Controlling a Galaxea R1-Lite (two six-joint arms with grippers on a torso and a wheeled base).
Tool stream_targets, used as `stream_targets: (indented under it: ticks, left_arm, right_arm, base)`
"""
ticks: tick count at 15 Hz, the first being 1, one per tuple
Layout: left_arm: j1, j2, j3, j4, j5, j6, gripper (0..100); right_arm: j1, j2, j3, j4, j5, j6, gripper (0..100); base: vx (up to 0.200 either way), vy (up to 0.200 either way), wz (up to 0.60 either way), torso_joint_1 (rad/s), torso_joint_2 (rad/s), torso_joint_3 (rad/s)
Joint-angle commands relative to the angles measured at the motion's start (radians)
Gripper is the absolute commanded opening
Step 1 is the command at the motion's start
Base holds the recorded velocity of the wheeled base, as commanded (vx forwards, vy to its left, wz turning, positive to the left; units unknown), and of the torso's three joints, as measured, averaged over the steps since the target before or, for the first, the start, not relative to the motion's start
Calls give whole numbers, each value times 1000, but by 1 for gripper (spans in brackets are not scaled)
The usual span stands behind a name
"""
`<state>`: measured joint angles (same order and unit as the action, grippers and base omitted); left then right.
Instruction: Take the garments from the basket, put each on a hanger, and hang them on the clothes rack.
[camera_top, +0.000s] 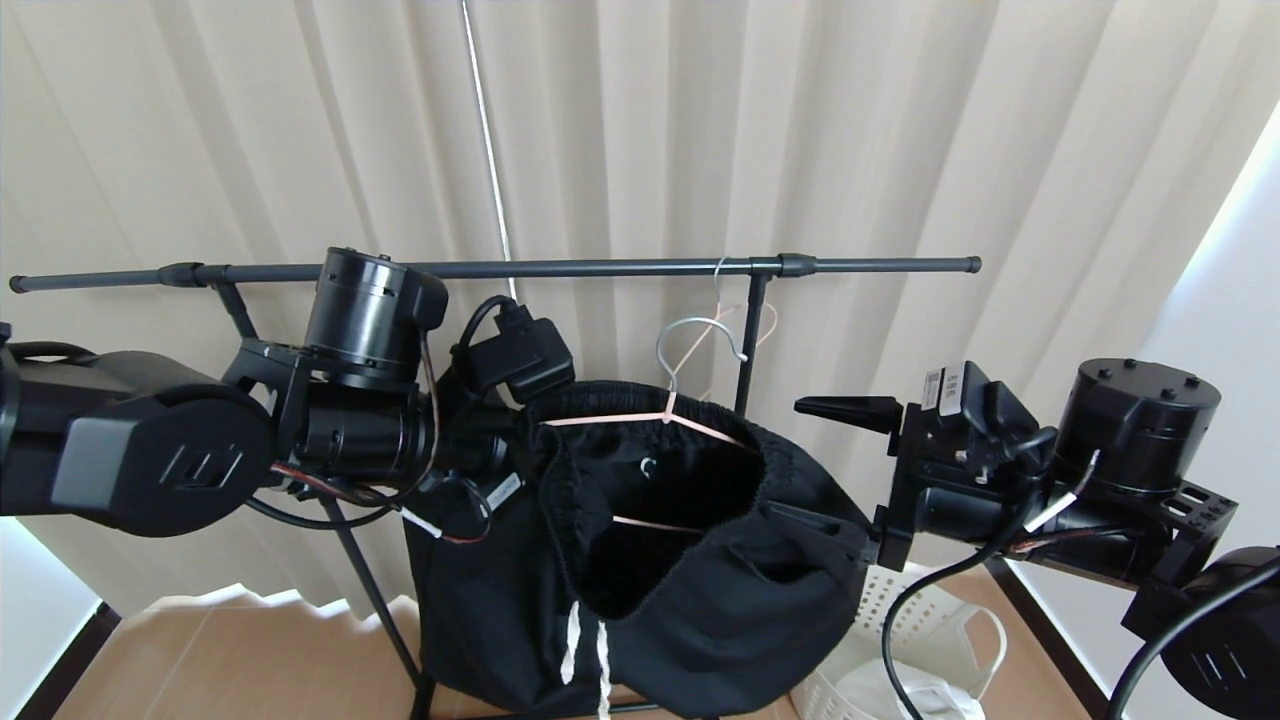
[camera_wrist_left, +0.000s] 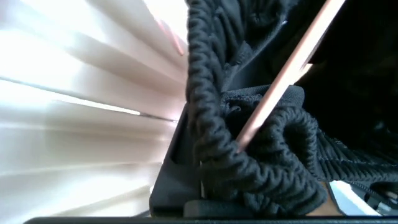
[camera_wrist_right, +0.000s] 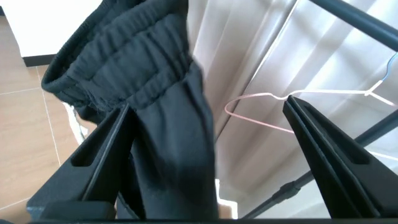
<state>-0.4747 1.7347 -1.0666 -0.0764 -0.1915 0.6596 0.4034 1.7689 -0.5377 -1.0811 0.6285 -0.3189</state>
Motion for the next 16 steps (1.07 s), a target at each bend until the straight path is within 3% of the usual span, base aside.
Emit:
stream_targets:
  ticks: [1, 13, 14, 16]
  left_arm:
    - [4, -10, 2, -19, 3, -8, 0]
    - [44, -75, 27, -49, 6, -63, 0]
    - [53, -107, 39, -51, 7, -106, 0]
    - [80, -126, 39, -51, 6, -110, 0]
  right_arm:
    - [-2, 10, 1, 0, 0, -12, 100]
    - [-89, 17, -21, 0, 13, -25, 100]
    - [-123, 32, -22, 0, 71, -25, 100]
    - [-124, 44, -21, 0, 74, -25, 100]
  base:
    - [0, 0, 0, 0, 0, 0]
    - [0, 0, 0, 0, 0, 0]
    - [0, 0, 0, 0, 0, 0]
    - [0, 0, 0, 0, 0, 0]
